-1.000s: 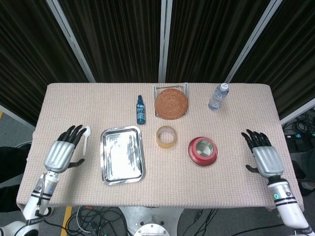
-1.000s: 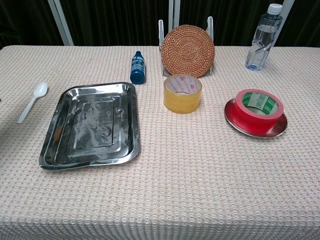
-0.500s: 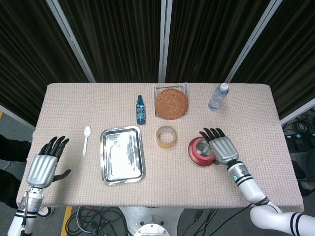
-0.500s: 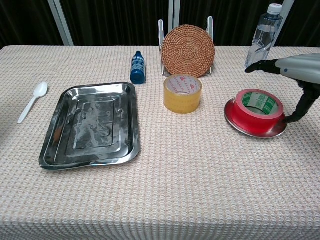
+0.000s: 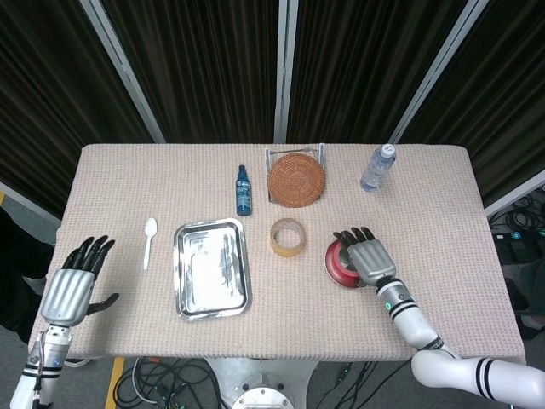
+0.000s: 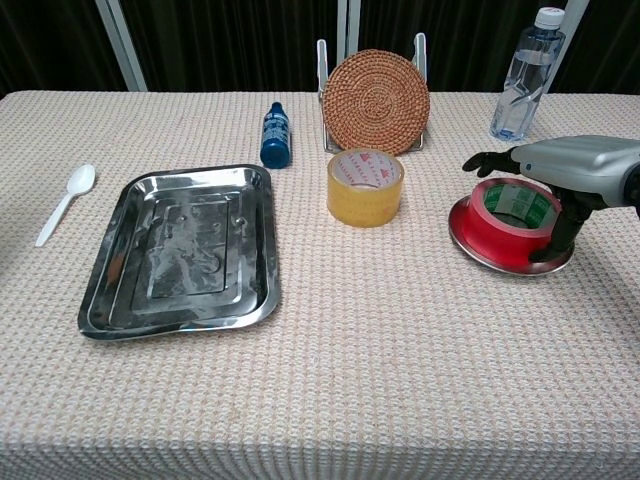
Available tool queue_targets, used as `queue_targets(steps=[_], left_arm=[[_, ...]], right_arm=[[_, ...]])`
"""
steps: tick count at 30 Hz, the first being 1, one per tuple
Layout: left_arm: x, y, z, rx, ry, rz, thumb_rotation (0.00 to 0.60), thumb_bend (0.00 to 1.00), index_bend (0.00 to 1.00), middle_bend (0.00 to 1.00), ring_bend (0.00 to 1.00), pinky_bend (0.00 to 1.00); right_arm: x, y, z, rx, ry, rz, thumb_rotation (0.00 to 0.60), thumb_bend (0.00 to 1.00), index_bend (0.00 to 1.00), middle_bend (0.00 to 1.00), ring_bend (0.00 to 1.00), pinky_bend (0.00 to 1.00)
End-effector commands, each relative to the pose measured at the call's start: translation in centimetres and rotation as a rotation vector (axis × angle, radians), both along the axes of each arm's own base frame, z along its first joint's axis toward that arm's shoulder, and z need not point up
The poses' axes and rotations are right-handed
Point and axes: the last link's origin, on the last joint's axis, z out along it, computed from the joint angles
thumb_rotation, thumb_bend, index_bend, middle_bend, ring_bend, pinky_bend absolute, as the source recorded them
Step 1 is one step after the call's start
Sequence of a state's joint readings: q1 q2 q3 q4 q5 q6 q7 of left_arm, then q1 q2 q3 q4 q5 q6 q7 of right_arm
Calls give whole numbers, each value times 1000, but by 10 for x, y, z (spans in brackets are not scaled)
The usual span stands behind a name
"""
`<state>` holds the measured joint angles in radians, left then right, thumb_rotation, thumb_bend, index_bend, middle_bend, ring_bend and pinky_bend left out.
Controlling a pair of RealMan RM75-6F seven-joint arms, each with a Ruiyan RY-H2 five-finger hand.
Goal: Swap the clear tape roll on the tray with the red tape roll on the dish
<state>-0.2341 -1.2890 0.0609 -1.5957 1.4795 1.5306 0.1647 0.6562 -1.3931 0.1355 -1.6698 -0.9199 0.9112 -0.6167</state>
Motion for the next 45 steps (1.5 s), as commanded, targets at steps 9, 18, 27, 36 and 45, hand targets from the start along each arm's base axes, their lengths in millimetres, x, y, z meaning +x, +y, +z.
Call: queue_targets(steps=[9, 18, 27, 36, 45], left_arm=[[-5, 1, -1, -6, -19, 20, 600, 107, 73, 60, 19, 174], [-10, -5, 7, 17, -30, 34, 600, 107, 73, 60, 19, 174], [-15, -6, 7, 15, -44, 30, 600, 109, 73, 60, 19, 173], [-21, -10, 10, 23, -50, 43, 600, 109, 72, 60, 12, 165], [-28, -12, 12, 29, -64, 57, 600, 110, 72, 60, 12, 164]], right_arm=[[5, 3, 7, -34, -29, 13, 600, 157, 181, 318, 302, 298], [47, 27, 23, -33, -64, 167, 600, 157, 190, 324, 309, 300], [75, 34, -13, 66, -83, 241, 600, 157, 189, 324, 307, 300], [107, 35, -45, 124, -104, 320, 600, 156, 190, 324, 308, 300], [110, 38, -54, 167, -93, 301, 600, 116, 79, 290, 266, 278]])
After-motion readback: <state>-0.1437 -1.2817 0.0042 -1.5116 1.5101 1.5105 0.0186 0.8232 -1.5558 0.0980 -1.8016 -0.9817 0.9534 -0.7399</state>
